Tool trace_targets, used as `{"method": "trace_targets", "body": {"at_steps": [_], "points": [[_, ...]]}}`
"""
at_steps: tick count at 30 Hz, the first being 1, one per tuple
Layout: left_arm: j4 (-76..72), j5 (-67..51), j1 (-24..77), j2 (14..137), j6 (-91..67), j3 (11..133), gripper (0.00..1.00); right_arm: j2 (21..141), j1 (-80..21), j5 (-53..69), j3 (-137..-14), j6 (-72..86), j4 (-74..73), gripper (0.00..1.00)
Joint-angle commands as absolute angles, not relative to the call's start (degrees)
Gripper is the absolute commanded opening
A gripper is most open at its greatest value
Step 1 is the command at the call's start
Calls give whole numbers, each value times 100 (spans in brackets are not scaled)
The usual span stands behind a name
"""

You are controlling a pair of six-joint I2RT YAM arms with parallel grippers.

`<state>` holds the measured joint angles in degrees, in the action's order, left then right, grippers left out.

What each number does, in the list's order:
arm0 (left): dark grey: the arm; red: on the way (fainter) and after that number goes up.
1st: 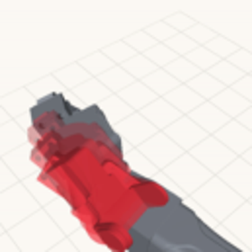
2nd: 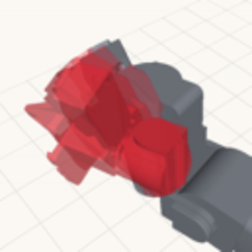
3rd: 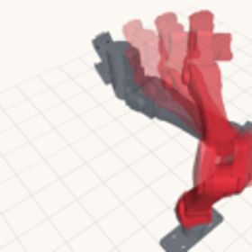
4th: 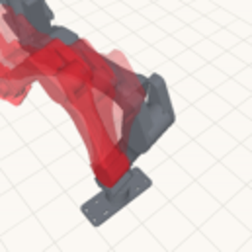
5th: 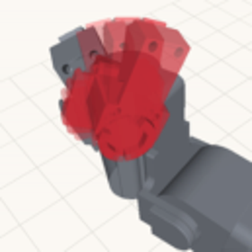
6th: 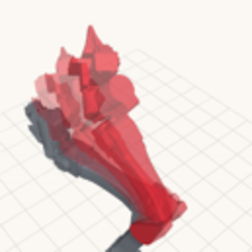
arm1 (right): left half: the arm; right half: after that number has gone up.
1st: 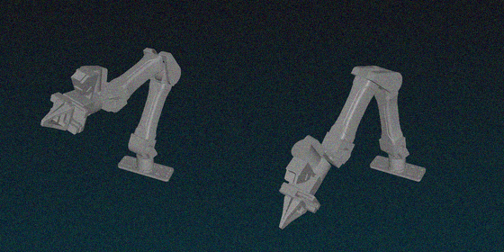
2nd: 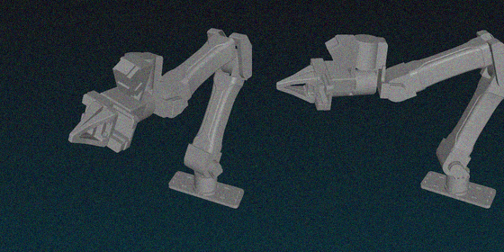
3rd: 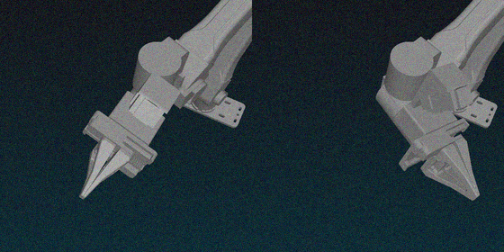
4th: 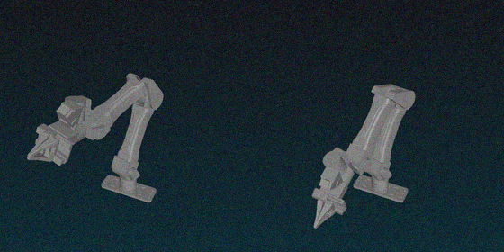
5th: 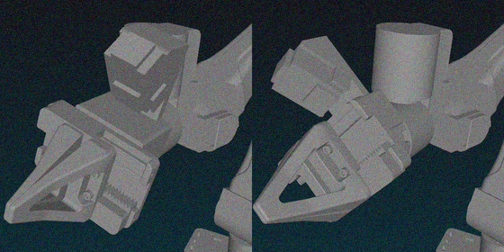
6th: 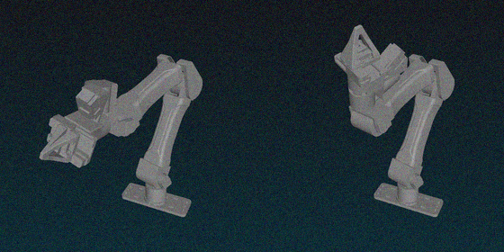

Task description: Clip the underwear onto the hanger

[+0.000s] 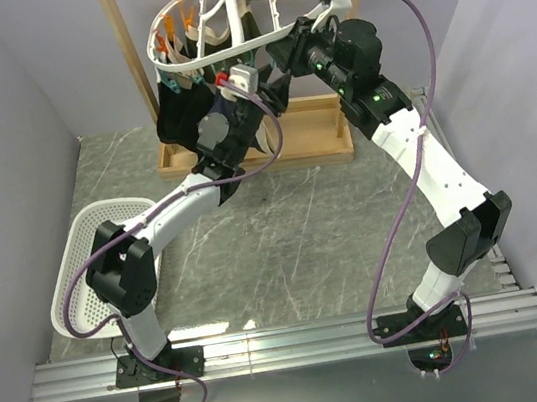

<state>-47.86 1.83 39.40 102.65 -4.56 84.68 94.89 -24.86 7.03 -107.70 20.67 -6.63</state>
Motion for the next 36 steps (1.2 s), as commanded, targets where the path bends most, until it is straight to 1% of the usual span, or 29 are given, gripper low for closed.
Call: {"method": "trace_targets", "body": {"at_steps": [1,2,5,6,8,9,10,11,12,13,15,17,20,21,22,25,33,36], "points": [[-4607,-342,4008,9679,-342,8149,56,9536,-2426,404,-11101,1995,-185,0],[-4318,-682,3921,9572,-351,8095,60,9536,-2426,404,-11092,1969,-185,0],[-3484,-1202,3780,9142,-89,7954,65,9527,-2435,422,-11083,1916,-176,0],[-3289,-1578,3744,9062,-62,7911,66,9519,-2435,431,-11074,1907,-176,0],[-2859,-1975,3657,8877,569,7857,70,9527,-2435,439,-11057,1890,-193,0],[-2273,-2500,3621,8807,824,7884,73,9519,-2435,439,-11039,1881,-193,0],[-2068,-2705,3595,8772,1174,7892,73,9510,-2426,431,-11030,1846,-202,0],[-1787,-3003,3551,8763,1439,7927,72,9492,-2434,439,-11004,1828,-202,0],[-1158,-3276,3542,8754,1763,7997,71,9483,-2435,431,-10987,1819,-202,0],[-882,-3426,3542,8745,2315,8068,70,9475,-2435,448,-10978,1819,-211,0],[-520,-3533,3542,8754,2775,8121,70,9448,-2435,466,-10943,1802,-211,0],[-2,-3726,3533,8806,3557,8226,70,9431,-2426,492,-10925,1793,-237,0],[1175,-4051,3533,8964,4980,8516,71,9396,-2435,527,-10890,1784,-246,0],[1482,-4069,3525,9078,5418,8604,71,9387,-2426,536,-10881,1784,-246,0],[1999,-4078,3533,9149,6189,8787,71,9378,-2426,545,-10872,1775,-255,0],[2530,-4078,3525,9430,7142,9200,72,9369,-2435,571,-10863,1784,-255,0],[4050,-3596,3533,10361,8576,10633,74,9343,-2426,633,-10819,1784,-229,0],[4218,-3254,3533,10607,8823,10853,74,9360,-2426,650,-10811,1802,-211,0]]}}
